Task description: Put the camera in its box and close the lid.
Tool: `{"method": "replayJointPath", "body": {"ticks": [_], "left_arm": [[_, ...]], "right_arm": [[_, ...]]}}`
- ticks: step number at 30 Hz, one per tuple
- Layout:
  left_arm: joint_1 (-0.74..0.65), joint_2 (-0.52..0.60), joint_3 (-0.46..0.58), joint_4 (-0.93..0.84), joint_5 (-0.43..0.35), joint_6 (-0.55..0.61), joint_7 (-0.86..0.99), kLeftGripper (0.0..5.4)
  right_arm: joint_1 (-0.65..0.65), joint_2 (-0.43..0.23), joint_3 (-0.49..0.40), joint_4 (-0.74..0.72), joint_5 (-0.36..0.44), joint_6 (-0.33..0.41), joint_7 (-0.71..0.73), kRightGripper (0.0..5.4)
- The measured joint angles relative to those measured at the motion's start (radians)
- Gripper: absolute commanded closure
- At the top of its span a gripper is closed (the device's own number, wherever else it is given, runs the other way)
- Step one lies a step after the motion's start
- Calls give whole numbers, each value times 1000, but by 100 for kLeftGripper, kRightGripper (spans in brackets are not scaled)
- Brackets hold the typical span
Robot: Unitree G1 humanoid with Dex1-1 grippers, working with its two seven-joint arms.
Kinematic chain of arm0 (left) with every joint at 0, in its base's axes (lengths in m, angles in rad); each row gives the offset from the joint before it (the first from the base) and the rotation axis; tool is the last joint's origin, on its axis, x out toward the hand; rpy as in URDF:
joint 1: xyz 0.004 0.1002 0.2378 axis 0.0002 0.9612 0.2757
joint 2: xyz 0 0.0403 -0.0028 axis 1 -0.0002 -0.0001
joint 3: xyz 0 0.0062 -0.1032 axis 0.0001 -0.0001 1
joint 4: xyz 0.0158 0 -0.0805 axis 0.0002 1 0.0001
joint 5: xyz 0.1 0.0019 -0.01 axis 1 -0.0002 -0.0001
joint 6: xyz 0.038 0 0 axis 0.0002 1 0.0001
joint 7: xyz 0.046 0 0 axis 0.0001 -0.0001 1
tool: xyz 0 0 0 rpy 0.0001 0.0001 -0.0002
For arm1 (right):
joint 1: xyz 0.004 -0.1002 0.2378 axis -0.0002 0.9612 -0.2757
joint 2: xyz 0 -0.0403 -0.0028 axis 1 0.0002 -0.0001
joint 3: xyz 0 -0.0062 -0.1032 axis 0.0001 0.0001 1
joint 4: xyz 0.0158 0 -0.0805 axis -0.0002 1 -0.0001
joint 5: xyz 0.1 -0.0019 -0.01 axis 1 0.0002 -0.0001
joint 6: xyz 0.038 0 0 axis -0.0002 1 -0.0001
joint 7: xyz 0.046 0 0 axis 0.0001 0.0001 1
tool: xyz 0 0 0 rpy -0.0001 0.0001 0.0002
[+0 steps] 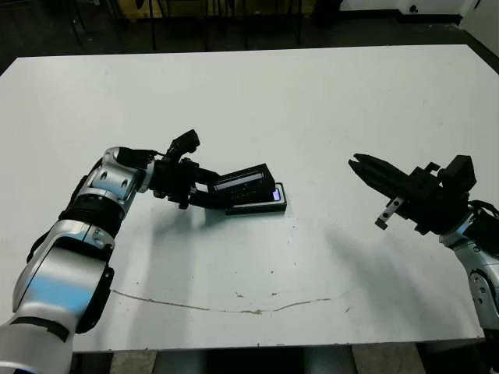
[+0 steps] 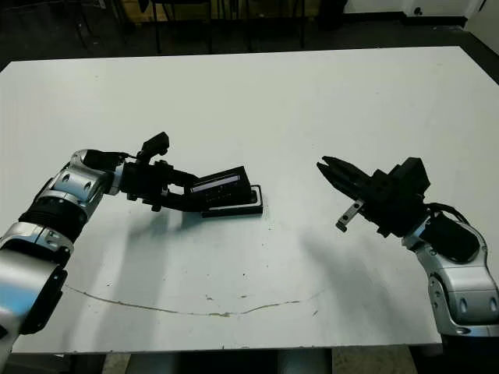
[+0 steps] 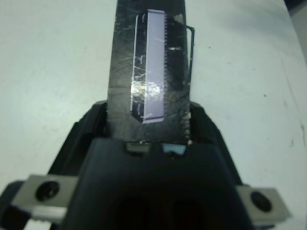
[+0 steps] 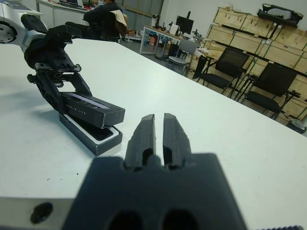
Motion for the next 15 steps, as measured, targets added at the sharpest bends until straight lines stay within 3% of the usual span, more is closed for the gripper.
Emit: {"method": "replayJointPath", "body": {"ticks": [3,15], "left_arm": [[-2,0,1,5,2,-5,-4,269],[-2,-4,13,6,2,-8,-16,269]], "right_arm": [[0,1,0,15,-3,-25,9,540],[1,1,0,-4,-7,-2,6,540]]}}
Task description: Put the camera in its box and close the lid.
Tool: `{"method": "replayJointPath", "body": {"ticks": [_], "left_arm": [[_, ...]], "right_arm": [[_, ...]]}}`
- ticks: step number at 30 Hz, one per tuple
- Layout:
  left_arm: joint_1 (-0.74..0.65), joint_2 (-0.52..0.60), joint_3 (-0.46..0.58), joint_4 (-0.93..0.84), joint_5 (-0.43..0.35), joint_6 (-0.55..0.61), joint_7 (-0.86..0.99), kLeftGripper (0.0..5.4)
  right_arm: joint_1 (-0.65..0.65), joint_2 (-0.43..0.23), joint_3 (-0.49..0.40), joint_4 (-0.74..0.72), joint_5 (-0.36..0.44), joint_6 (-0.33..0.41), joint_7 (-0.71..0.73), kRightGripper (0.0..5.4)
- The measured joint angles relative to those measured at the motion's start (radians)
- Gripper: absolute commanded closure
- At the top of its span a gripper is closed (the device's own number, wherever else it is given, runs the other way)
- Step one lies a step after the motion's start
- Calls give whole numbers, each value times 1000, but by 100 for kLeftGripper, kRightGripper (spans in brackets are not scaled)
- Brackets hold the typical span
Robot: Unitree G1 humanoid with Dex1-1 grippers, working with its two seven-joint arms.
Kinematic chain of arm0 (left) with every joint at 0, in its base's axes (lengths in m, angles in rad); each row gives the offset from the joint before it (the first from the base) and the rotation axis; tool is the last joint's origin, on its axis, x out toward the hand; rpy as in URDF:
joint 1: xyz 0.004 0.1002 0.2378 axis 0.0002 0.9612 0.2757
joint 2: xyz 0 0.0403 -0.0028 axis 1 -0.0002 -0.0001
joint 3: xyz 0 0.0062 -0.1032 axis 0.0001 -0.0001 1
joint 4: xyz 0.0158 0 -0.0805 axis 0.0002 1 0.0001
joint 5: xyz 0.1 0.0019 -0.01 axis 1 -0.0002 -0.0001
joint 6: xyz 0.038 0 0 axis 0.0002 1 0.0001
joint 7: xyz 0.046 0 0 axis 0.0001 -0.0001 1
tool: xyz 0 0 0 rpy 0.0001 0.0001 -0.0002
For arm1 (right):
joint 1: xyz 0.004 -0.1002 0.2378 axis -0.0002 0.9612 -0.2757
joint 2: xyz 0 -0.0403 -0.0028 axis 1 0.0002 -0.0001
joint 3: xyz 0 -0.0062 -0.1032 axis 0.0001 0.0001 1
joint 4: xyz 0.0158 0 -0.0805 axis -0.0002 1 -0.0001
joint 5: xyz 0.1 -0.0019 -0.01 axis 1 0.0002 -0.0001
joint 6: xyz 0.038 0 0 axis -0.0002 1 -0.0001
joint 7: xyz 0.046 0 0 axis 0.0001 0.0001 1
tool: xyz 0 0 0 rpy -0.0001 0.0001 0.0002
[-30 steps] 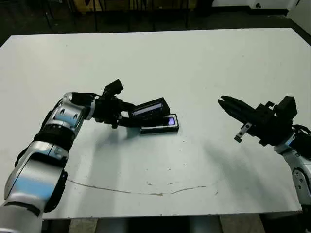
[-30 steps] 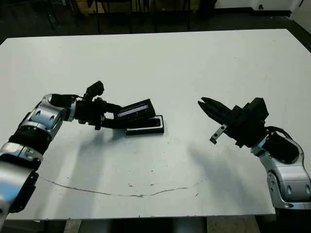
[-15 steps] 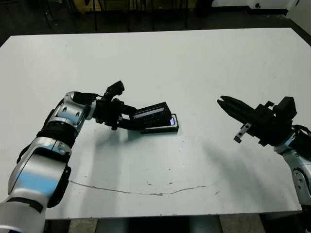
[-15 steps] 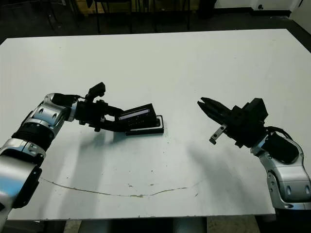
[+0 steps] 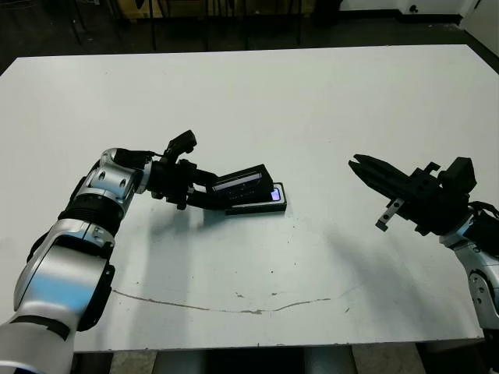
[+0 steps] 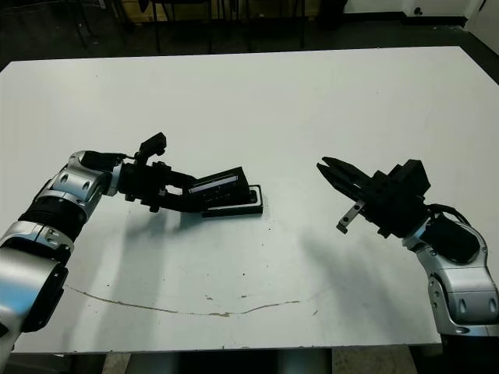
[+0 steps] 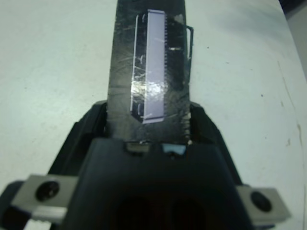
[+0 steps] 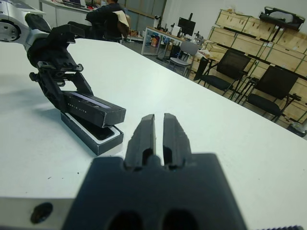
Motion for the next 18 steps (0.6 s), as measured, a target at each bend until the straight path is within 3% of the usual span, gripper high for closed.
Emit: {"method": "replayJointPath", "body": {"ticks": [18], "left_arm": [[89,46,-31,-273,-2,97,-29,269]], "right_arm": [[-6,0,-1,43,18,-9,14,540]]}}
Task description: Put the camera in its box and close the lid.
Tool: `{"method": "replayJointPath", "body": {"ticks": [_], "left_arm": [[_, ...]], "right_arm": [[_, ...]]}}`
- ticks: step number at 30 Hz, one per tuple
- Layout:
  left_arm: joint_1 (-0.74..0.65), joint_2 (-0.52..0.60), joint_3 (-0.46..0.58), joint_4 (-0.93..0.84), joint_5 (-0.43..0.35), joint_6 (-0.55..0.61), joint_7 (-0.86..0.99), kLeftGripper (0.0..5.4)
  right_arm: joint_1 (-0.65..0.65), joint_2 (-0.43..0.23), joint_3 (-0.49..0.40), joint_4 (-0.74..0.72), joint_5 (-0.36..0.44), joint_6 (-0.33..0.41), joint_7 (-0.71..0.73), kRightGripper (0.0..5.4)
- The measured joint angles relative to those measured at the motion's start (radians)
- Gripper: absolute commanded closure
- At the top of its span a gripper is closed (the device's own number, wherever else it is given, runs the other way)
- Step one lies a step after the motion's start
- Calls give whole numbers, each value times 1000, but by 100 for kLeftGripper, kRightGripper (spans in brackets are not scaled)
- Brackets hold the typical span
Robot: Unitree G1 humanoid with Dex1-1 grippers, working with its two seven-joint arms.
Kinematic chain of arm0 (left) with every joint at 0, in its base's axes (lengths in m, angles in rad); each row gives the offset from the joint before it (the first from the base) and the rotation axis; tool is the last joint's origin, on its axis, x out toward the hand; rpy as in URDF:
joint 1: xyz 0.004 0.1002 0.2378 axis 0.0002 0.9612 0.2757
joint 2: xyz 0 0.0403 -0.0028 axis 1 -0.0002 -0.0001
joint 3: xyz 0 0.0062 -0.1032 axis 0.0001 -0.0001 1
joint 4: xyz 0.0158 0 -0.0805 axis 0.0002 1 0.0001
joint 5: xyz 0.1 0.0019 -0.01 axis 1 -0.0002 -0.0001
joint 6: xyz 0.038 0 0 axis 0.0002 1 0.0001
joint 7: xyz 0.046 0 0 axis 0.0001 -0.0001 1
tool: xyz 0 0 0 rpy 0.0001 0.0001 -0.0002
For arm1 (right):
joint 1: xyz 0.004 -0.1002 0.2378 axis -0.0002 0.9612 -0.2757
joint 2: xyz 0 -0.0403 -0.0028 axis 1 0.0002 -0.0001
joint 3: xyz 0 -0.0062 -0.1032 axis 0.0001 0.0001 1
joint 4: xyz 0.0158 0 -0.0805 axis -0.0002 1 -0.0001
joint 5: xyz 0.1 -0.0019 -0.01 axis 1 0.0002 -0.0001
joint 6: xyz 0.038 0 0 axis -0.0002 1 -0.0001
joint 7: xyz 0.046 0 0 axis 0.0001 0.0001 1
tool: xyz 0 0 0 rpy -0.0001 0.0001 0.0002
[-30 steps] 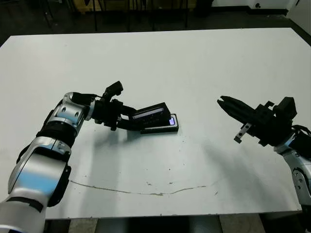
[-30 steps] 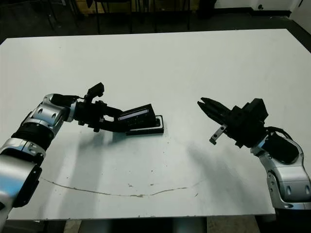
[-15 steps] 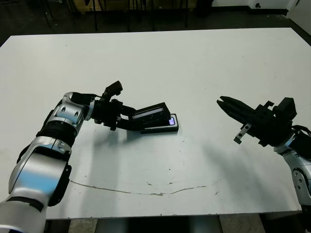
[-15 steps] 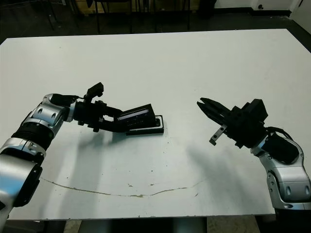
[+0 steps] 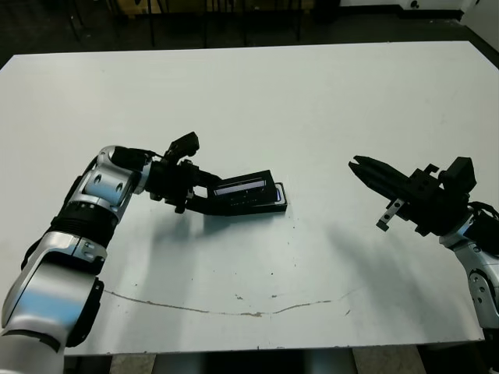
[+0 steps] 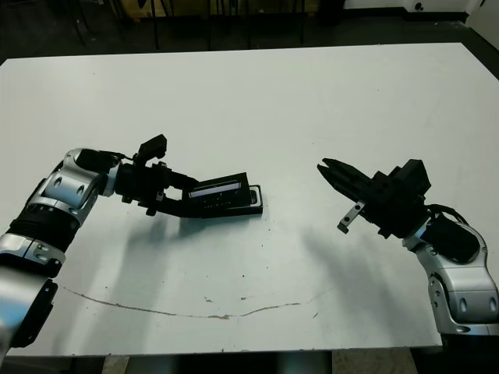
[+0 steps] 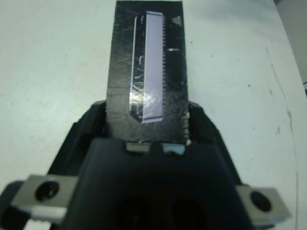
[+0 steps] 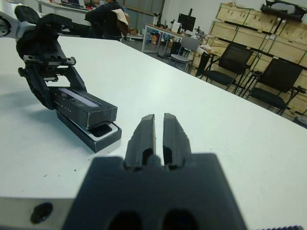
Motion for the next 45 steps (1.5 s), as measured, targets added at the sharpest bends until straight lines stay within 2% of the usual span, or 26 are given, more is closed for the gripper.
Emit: {"method": "replayJointPath", "body": {"ticks": [4,12,21,26,35,45], "left_arm": [[10,-1,-4,0,4,-18,35,269],[48,-25,-54,-7,74,-97,195,269],[0,-65,-112,32,110,-143,221,269],[-8,-70,-132,14,118,-128,224,269],[-83,-85,-191,8,162,-33,185,269],[-157,-111,-236,99,200,-38,156,269]], "right_arm": [[-2,0,0,13,0,-13,7,540],[-1,0,0,6,-2,-14,6,540],[-1,4,0,19,-1,-32,7,540],[-1,8,0,33,1,-48,13,540],[-1,11,6,37,-13,-86,9,540],[0,17,11,28,-14,-85,7,540]]}}
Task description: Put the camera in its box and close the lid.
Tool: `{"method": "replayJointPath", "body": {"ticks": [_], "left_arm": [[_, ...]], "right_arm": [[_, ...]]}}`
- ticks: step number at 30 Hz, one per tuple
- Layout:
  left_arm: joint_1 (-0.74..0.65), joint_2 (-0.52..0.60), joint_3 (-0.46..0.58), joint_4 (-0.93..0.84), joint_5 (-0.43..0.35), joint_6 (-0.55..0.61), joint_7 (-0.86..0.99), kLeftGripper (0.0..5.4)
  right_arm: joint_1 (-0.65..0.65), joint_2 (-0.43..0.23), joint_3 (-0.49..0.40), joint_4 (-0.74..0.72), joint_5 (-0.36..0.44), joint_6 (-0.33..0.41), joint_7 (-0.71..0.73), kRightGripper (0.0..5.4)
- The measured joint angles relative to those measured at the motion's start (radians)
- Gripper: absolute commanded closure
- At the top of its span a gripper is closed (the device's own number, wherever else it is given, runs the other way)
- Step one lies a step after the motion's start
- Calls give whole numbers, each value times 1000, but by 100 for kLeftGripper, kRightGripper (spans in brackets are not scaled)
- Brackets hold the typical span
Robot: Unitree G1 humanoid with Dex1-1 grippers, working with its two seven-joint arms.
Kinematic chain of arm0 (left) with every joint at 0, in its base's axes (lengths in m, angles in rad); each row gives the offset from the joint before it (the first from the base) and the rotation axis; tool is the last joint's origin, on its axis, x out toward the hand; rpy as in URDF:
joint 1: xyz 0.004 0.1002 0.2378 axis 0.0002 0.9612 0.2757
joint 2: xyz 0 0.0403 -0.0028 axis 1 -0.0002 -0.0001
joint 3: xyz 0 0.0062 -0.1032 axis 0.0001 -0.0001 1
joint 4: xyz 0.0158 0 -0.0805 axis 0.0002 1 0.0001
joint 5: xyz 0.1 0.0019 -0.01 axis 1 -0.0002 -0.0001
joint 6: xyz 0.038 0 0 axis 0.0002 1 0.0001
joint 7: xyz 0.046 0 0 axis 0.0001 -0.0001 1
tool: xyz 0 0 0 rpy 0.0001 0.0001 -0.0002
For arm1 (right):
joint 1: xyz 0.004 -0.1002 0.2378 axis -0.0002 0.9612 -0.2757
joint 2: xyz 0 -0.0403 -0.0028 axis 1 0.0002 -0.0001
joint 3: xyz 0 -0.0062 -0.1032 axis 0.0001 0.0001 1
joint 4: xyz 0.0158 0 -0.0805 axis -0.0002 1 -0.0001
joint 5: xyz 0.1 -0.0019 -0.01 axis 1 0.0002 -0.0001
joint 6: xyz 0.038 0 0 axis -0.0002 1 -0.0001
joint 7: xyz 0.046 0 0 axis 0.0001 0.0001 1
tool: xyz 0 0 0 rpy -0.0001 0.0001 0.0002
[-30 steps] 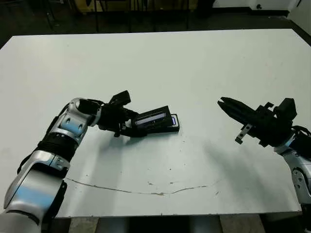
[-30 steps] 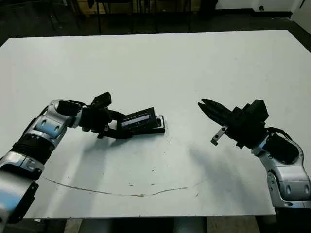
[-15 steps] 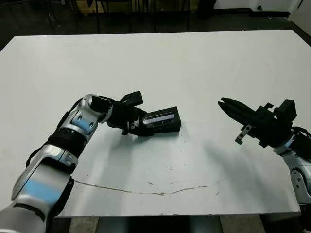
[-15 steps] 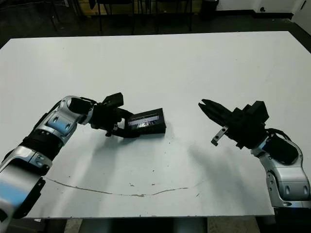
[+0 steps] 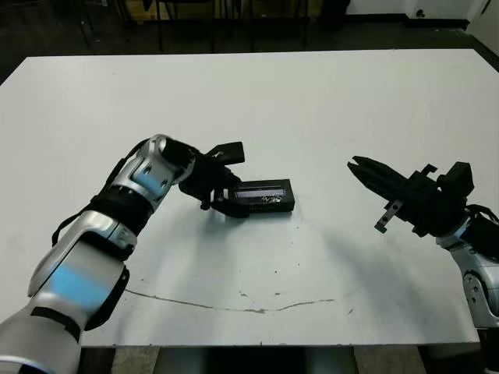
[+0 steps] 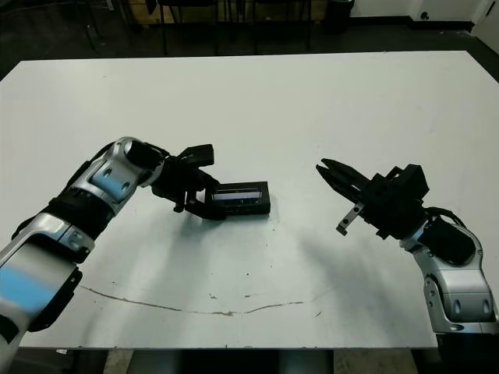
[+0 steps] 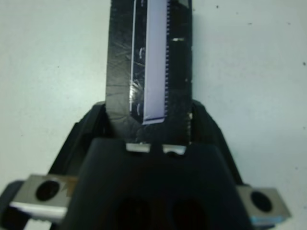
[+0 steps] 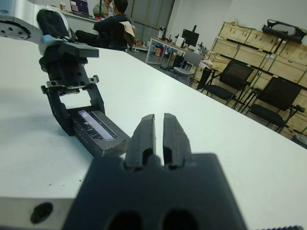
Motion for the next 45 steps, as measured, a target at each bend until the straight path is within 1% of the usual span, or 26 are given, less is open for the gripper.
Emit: {"method": "replayJointPath", "body": {"ticks": [7,10,14,17,22,25,29,33,36,38,41,43,45], "left_arm": [[-16,-4,7,51,-1,-32,-20,269],[-7,1,22,67,-5,-67,-20,219],[10,19,39,81,-8,-152,-23,144],[33,37,63,85,-31,-177,-39,92],[126,133,107,29,-73,-292,-52,4],[195,213,138,-31,-101,-334,-60,2],[309,305,197,-132,-156,-335,-65,2],[436,410,267,-281,-196,-272,-41,2],[551,447,350,-443,-202,-174,85,2],[626,411,431,-566,-214,-112,248,19],[695,275,531,-752,-241,-45,512,61],[718,147,565,-869,-278,4,679,99],[723,53,559,-955,-301,44,777,138]], "right_arm": [[0,0,0,4,-2,-8,3,540],[1,-1,0,-1,-2,2,3,540],[0,0,1,10,0,-9,12,540],[-1,0,1,10,-4,-14,11,540],[0,-1,1,-7,-10,1,-1,540],[0,-1,2,-14,-5,25,-1,540],[-3,1,3,-5,3,28,2,540],[-3,2,4,-9,7,53,0,540],[-3,4,5,-11,12,62,0,540],[-2,5,6,-12,12,69,-2,540],[-3,11,7,-14,12,73,-2,540],[-3,13,8,-14,9,72,-4,540],[-3,13,9,-14,8,72,-8,540]]}}
